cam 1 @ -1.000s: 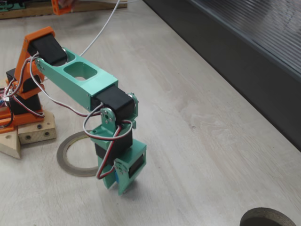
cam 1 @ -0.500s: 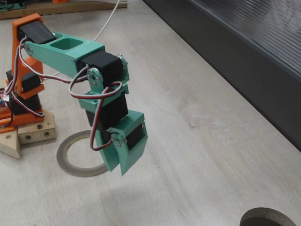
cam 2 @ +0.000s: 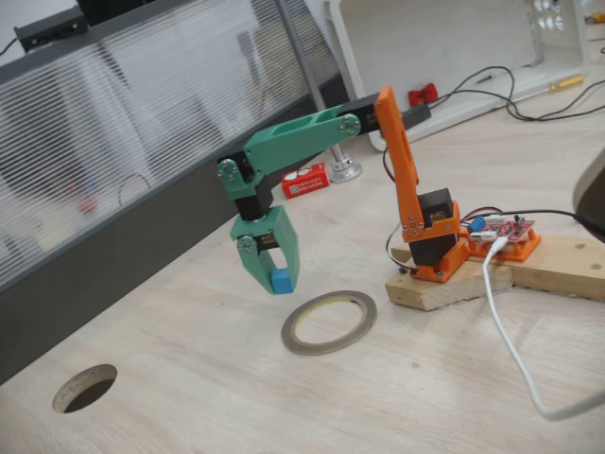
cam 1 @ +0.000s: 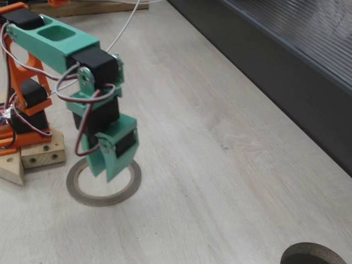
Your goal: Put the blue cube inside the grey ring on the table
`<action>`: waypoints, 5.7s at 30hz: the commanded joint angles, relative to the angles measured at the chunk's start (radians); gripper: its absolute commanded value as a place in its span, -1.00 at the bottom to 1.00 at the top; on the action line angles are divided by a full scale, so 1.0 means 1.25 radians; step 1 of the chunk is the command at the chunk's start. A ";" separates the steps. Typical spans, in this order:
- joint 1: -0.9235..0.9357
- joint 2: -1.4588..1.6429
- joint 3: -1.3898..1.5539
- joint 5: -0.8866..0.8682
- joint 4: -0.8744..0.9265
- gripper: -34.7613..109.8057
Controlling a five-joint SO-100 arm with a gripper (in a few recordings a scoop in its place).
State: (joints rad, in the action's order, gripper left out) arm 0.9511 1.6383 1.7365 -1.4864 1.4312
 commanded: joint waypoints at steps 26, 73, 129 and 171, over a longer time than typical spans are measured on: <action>0.005 0.177 0.340 -0.007 -0.001 -0.51; 0.005 0.177 0.468 -0.001 -0.333 -0.51; -0.087 0.178 0.475 -0.001 -0.325 -0.50; -0.090 0.188 0.206 -0.001 0.179 0.06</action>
State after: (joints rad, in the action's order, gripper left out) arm 0.8345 1.8408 2.0647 -1.4880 1.5708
